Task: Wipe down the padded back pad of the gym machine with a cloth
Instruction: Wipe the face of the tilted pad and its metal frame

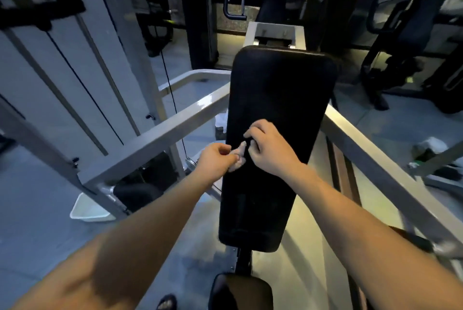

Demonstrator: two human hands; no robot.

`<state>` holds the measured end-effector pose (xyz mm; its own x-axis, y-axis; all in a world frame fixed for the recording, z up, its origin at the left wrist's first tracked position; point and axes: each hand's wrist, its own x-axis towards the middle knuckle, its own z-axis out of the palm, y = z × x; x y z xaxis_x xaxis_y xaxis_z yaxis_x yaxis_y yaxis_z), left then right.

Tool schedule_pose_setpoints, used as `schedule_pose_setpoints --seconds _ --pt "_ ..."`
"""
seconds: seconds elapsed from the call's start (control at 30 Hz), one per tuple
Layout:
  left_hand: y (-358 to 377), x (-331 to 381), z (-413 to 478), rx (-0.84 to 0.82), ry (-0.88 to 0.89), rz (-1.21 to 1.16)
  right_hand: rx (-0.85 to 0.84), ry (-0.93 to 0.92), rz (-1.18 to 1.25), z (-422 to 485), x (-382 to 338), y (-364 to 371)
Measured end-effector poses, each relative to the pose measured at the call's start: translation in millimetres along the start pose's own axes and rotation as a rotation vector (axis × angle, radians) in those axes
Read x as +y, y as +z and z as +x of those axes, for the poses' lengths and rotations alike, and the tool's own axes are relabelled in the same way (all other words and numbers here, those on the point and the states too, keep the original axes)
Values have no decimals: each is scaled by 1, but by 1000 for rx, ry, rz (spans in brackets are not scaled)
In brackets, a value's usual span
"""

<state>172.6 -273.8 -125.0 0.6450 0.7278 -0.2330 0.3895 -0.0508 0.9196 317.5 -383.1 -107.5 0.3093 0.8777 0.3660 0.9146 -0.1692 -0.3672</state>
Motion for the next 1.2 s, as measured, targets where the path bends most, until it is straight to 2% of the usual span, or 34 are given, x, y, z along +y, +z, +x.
schedule_pose_setpoints --seconds 0.07,0.23,0.3,0.4,0.5,0.6,0.7,0.87,0.93,1.07,1.2 --pt "13 24 -16 -23 32 -142 -2 73 112 -29 5 -5" --pt "51 53 -24 -49 -64 -388 121 229 321 -76 12 -34" --pt "66 67 -28 -117 -83 -474 204 264 390 -84 18 -43" --pt "81 88 -33 -251 -96 -615 344 432 543 -89 28 -57" --pt "94 103 -38 -391 -151 -680 307 525 669 -90 37 -74" --pt "108 114 -41 -381 -131 -488 298 513 669 -93 44 -81" --pt "118 124 -37 -396 -67 -389 260 513 810 -96 47 -85" --pt "130 144 -27 -439 -49 -305 445 552 840 -89 62 -87" --pt "131 154 -16 -356 9 -154 476 591 811 -82 70 -87" --pt "124 187 15 33 428 395 653 642 941 -61 91 -104" --pt "122 238 53 223 855 677 730 657 797 -25 113 -117"
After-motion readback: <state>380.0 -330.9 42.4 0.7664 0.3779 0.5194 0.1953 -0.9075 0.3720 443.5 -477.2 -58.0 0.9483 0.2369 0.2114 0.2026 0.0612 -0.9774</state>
